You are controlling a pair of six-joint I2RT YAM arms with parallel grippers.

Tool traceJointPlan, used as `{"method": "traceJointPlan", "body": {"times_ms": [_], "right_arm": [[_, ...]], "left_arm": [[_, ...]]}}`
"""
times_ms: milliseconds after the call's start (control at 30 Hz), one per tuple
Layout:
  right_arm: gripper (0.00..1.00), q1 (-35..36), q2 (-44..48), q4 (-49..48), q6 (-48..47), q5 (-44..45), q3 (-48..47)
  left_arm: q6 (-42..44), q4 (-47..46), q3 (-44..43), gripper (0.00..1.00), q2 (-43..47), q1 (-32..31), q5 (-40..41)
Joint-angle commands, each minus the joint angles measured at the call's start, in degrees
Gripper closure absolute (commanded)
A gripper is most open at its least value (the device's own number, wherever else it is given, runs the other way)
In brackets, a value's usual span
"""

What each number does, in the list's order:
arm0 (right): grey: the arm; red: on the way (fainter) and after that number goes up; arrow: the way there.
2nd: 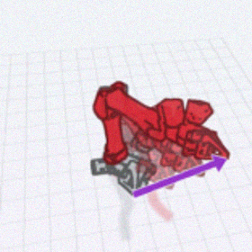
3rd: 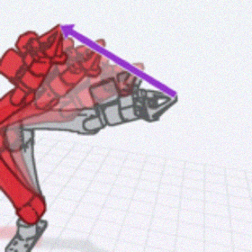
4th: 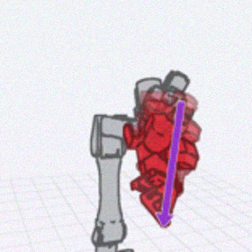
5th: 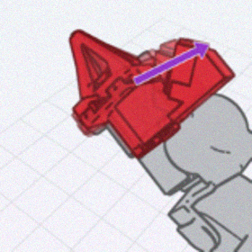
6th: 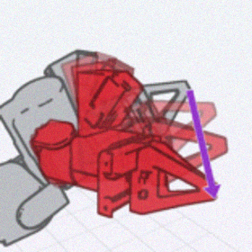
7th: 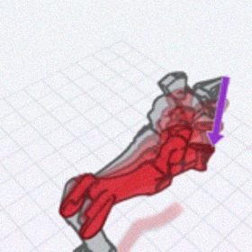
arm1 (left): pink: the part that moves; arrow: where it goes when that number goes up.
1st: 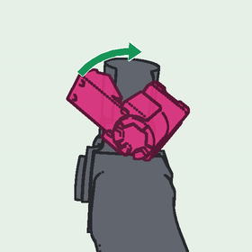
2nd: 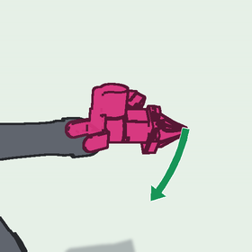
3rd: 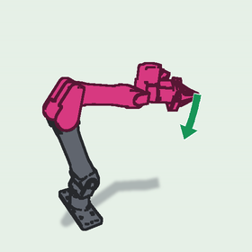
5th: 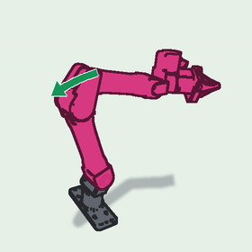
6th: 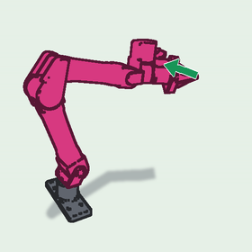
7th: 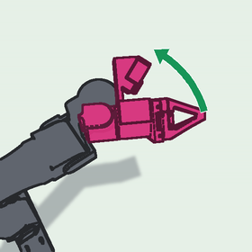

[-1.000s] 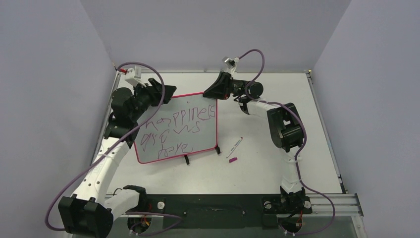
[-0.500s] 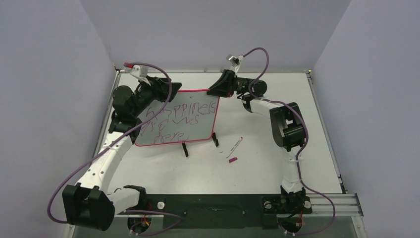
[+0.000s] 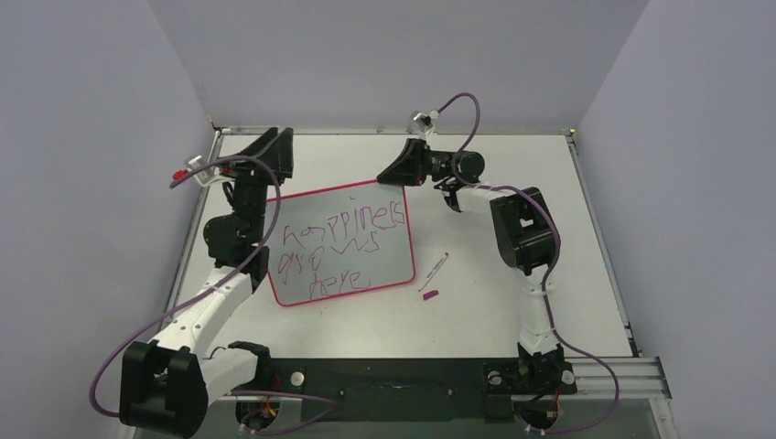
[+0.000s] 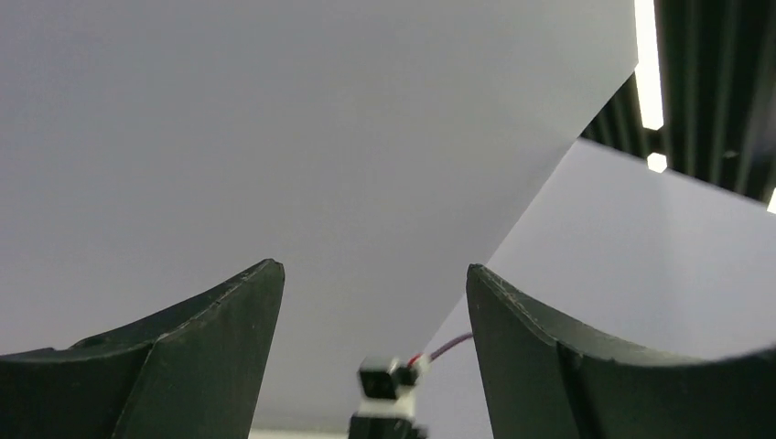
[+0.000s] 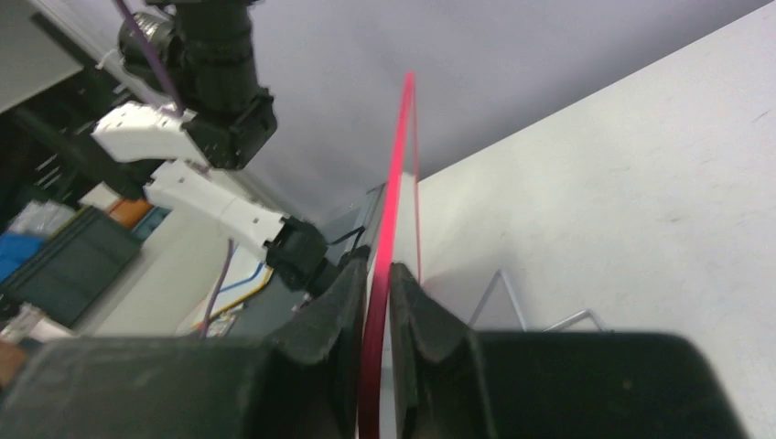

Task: Write a sentence on the whiteboard
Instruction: Pass from the right arm to the left

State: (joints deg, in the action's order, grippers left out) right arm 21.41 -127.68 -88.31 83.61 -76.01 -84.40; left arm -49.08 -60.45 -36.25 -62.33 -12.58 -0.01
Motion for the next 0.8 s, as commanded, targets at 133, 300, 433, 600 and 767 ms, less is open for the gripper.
{"method": "traceJointPlan", "body": {"times_ms": [133, 300, 433, 600, 767], "right_arm": [[1.0, -1.9, -1.1, -4.9, 0.2, 1.5, -0.1], [1.0, -1.9, -1.3, -4.9, 0.4, 1.5, -0.4], [1.0, -1.9, -0.2, -4.9, -0.2, 1.6, 0.6], [1.0, -1.6, 1.6, -4.9, -0.9, 1.3, 2.2], [1.0, -1.3, 3.5, -4.9, -1.8, 1.0, 4.1]], "left_arm": [[5.2, -26.4, -9.2, 0.28, 0.5, -0.7, 12.3], [11.2, -8.3, -13.5, 0.28, 3.9, -0.6, 4.7], [22.2, 25.2, -23.0, 0.28, 7.8, -0.6, -7.4], [31.7, 55.3, -36.1, 0.28, 5.7, -0.5, -15.6], [40.7, 80.2, -45.5, 0.28, -0.2, -0.6, -25.5]]}}
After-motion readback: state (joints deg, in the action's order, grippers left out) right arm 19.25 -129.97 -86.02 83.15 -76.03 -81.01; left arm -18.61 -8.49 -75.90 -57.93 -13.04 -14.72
